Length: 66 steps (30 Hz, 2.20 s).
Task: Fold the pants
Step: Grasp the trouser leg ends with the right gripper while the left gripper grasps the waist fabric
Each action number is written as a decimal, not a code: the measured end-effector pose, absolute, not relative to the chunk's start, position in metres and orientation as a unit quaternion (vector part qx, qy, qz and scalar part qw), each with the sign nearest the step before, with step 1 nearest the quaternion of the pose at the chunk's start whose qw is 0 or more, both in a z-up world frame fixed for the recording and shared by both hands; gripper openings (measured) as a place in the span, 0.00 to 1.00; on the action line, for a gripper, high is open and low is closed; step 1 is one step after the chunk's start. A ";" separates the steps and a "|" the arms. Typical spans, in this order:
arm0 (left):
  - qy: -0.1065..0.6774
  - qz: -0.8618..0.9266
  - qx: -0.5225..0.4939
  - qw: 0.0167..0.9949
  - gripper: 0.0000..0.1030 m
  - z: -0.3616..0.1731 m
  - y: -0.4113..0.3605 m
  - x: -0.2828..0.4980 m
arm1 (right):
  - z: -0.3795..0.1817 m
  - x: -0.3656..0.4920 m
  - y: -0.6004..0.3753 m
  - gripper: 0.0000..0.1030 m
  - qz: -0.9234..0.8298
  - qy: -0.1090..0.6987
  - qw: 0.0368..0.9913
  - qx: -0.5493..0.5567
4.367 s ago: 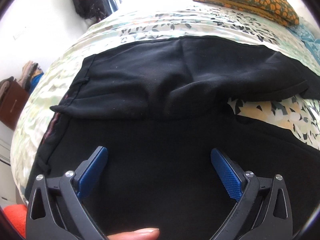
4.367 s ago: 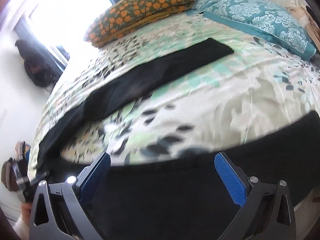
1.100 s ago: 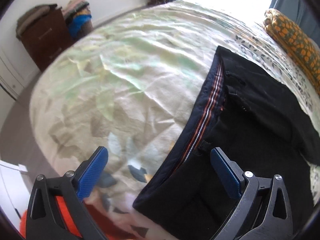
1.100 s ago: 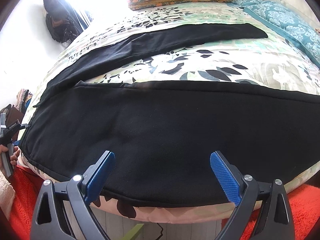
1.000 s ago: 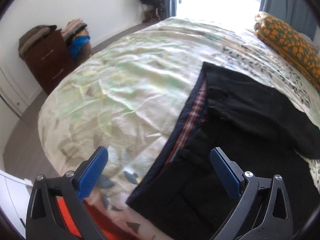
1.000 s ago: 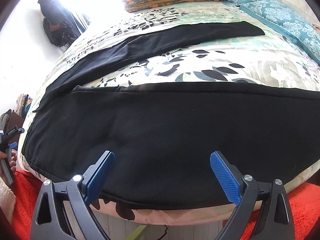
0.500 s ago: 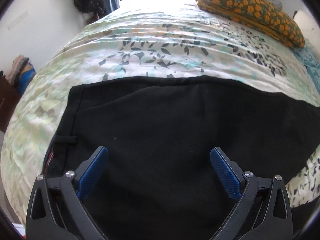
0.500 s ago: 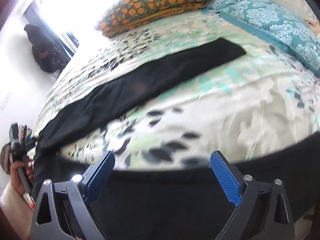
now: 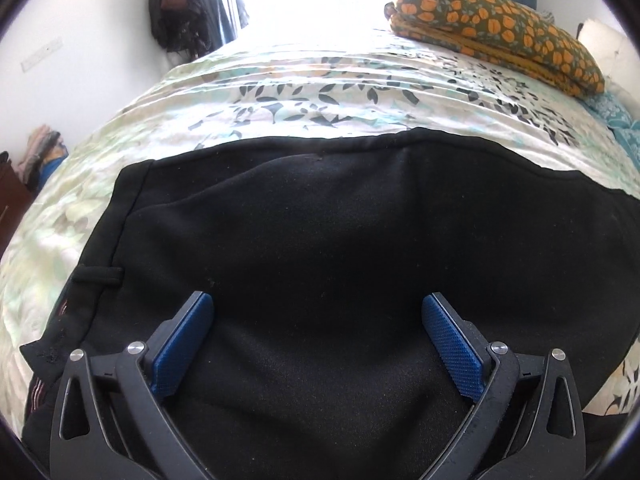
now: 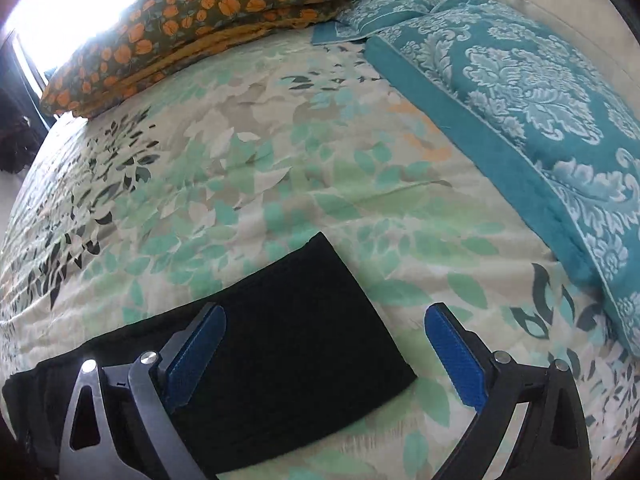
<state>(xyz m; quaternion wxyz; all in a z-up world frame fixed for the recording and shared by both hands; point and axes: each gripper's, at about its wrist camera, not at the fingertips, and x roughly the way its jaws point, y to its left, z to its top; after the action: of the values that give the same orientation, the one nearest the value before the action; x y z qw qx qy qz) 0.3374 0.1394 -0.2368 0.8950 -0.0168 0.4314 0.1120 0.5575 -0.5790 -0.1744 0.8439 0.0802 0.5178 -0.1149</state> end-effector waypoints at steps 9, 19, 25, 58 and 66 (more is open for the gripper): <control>0.425 0.112 -0.017 0.898 1.00 -0.239 0.140 0.336 | -0.214 0.587 -0.589 0.10 -0.128 0.535 0.831 0.085; 0.447 0.112 -0.017 0.887 1.00 -0.234 0.141 0.342 | -0.081 0.404 -0.494 0.06 0.031 0.412 0.907 0.079; 0.494 0.073 -0.073 0.863 0.99 -0.202 0.149 0.318 | -0.076 0.201 -0.470 0.06 0.057 0.387 0.907 0.154; 0.576 0.038 -0.270 0.771 0.04 -0.217 0.087 0.469 | -0.122 0.076 -0.521 0.06 -0.067 0.314 0.894 0.314; 0.505 -0.033 -0.342 0.792 0.04 -0.132 0.108 0.430 | -0.086 0.138 -0.554 0.06 -0.039 0.324 0.908 0.262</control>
<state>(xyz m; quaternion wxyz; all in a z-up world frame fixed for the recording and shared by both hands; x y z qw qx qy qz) 0.4301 0.1079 -0.1324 0.7922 -0.3416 0.5046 -0.0332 0.1380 -0.5543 -0.0865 0.9080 0.2622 0.3243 -0.0394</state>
